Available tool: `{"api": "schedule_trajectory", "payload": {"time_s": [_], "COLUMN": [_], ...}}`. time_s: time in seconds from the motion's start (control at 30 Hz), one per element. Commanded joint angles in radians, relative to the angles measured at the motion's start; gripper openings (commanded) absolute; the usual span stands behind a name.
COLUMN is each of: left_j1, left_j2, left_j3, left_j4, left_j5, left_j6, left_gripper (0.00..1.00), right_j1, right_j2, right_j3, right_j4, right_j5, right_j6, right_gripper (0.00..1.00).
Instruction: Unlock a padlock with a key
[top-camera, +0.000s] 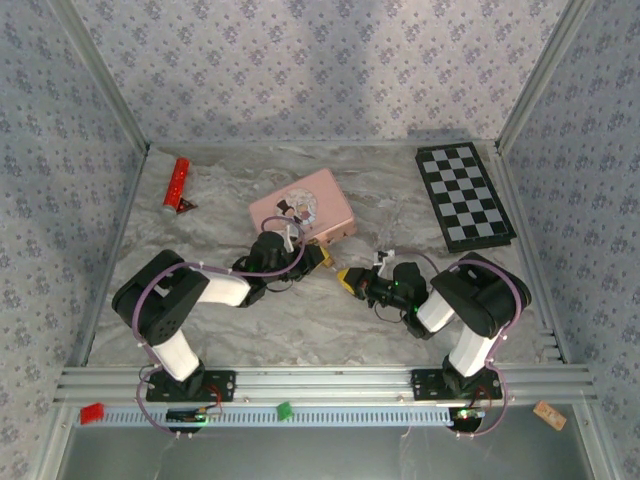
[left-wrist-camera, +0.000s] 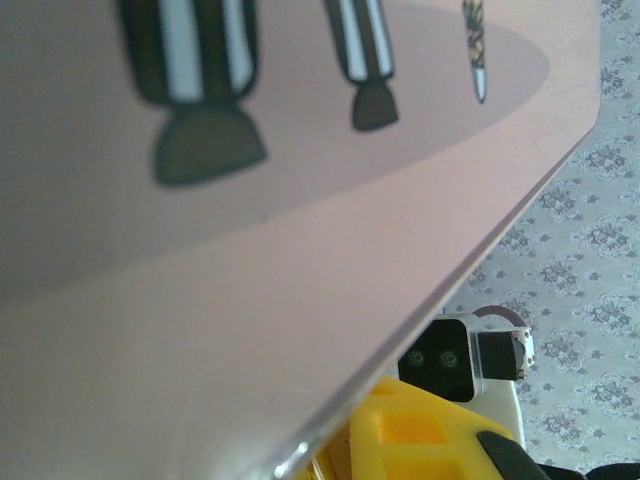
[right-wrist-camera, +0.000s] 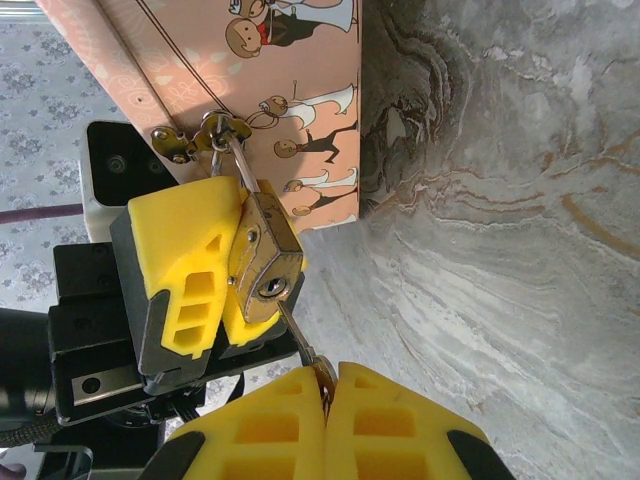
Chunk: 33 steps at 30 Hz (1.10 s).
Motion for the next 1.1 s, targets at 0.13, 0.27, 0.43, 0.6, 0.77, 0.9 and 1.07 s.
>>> {"api": "schedule_trajectory", "payload": {"time_s": [0.13, 0.27, 0.43, 0.6, 0.77, 0.9, 1.07], "left_j1": [0.019, 0.019, 0.015, 0.009, 0.004, 0.001, 0.0], "left_j2": [0.007, 0.007, 0.005, 0.006, 0.013, 0.011, 0.008], "left_j3": [-0.022, -0.026, -0.03, -0.029, -0.03, -0.032, -0.034], "left_j4": [0.023, 0.03, 0.037, 0.037, 0.057, 0.066, 0.077], "left_j5": [0.035, 0.035, 0.033, 0.032, 0.035, 0.032, 0.029], "left_j6": [-0.117, -0.122, -0.125, -0.124, -0.131, -0.132, -0.133], "left_gripper": [0.11, 0.11, 0.11, 0.11, 0.11, 0.1, 0.11], "right_j1": [0.011, 0.009, 0.009, 0.009, 0.009, 0.008, 0.007], "right_j2": [-0.014, -0.012, -0.002, -0.003, 0.006, 0.006, 0.015], "right_j3": [0.023, 0.025, 0.028, 0.038, 0.037, 0.039, 0.039], "right_j4": [0.028, 0.027, 0.028, 0.027, 0.028, 0.028, 0.027], "right_j5": [0.001, 0.005, 0.01, 0.011, 0.017, 0.022, 0.033], "right_j6": [0.01, 0.01, 0.009, 0.011, 0.015, 0.019, 0.033], "right_gripper": [0.0, 0.0, 0.0, 0.0, 0.0, 0.0, 0.0]}}
